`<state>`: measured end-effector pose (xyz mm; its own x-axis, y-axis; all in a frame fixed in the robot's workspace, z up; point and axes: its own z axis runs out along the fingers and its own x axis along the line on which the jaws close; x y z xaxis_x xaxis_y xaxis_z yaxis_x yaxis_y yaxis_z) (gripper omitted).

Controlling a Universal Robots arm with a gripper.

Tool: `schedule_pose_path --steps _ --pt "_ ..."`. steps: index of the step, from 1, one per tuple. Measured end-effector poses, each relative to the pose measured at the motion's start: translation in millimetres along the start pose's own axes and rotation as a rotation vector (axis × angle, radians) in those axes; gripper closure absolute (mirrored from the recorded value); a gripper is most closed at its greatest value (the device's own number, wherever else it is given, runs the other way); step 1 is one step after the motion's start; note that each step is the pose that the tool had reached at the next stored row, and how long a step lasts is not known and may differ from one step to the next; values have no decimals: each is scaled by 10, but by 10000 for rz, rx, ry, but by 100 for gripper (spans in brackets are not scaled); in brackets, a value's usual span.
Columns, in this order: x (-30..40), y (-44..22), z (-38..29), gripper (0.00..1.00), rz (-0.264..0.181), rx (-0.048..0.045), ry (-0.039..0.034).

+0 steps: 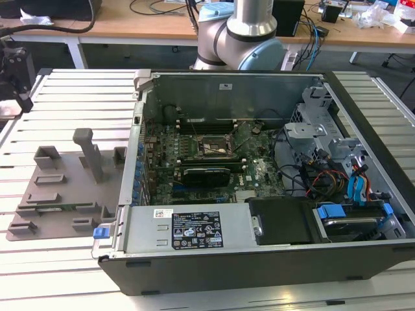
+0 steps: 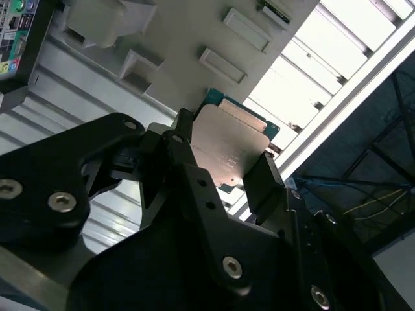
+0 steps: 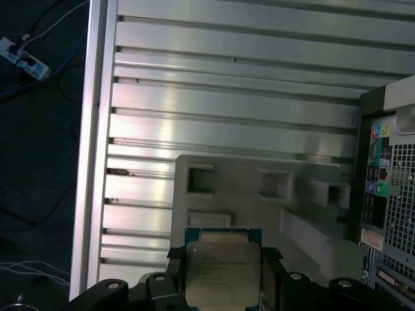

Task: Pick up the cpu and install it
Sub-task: 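Pick up the cpu and move it towards the insertion slot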

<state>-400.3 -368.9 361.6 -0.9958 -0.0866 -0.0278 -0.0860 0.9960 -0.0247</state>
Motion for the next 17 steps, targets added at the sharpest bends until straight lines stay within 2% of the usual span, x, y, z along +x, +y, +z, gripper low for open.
schedule_pose_path --steps 7,9,10,11,17 --pt "-5 -2 -164 45 -1 0 0" --pt "-7 -4 -255 45 1 -4 -1" --pt "-9 -6 -333 45 1 -3 0" --pt "-11 -7 -375 45 0 -5 -1" --pt "-15 -8 -387 45 0 -10 0"
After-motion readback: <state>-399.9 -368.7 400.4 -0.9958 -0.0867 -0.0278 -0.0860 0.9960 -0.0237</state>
